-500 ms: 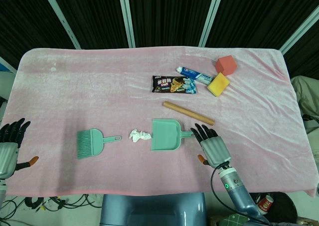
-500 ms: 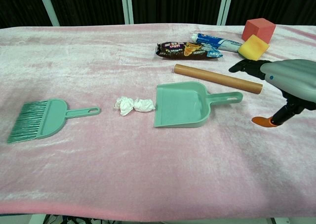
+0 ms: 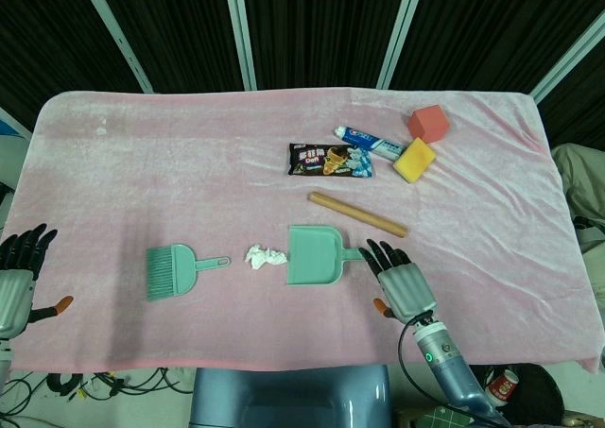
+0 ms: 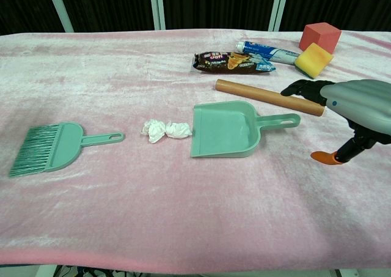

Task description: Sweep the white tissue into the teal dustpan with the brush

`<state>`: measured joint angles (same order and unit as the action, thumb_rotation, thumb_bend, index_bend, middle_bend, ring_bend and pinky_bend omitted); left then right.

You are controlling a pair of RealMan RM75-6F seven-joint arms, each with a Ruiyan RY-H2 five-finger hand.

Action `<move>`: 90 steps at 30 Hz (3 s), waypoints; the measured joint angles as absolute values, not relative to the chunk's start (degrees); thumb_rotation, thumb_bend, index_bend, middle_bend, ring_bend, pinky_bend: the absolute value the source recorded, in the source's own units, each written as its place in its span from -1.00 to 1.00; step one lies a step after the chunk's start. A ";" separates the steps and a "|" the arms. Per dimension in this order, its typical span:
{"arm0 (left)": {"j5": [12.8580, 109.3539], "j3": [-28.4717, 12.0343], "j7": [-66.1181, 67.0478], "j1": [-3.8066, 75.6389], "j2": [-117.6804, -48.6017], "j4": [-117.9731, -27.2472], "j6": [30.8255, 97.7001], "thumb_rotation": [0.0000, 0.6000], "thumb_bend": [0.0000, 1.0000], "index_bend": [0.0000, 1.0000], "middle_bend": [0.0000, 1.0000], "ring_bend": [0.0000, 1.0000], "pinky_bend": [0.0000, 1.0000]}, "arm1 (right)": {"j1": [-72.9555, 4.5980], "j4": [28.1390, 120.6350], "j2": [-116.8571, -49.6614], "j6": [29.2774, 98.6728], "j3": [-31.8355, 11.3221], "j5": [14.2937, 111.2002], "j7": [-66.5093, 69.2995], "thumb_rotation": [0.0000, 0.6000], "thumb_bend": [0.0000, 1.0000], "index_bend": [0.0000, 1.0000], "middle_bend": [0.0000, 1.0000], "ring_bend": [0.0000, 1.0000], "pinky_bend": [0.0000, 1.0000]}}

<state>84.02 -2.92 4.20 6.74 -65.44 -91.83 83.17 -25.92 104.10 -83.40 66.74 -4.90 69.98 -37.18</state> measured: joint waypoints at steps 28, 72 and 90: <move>83.25 -3.21 4.36 6.78 -65.75 -92.33 83.10 1.00 -1.00 -1.00 -1.00 -1.00 -0.99 | -32.39 99.94 -88.36 64.85 -9.63 62.49 -42.60 1.00 -0.46 -0.35 -0.40 -0.67 -0.66; 82.69 -3.54 5.30 7.07 -66.64 -91.89 82.95 1.00 -1.00 -1.00 -1.00 -1.00 -0.99 | -41.43 92.75 -96.10 68.99 -12.23 45.22 -54.76 1.00 -0.45 -0.19 -0.28 -0.63 -0.66; 82.68 -3.59 5.04 7.13 -66.71 -91.74 82.95 1.00 -1.00 -1.00 -1.00 -1.00 -0.99 | -42.35 91.95 -96.57 69.46 -10.82 43.35 -54.78 1.00 -0.11 0.08 -0.07 -0.53 -0.66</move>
<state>82.68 -3.59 5.04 7.13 -66.71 -91.74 82.95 -42.35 91.95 -96.57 69.46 -10.82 43.35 -54.78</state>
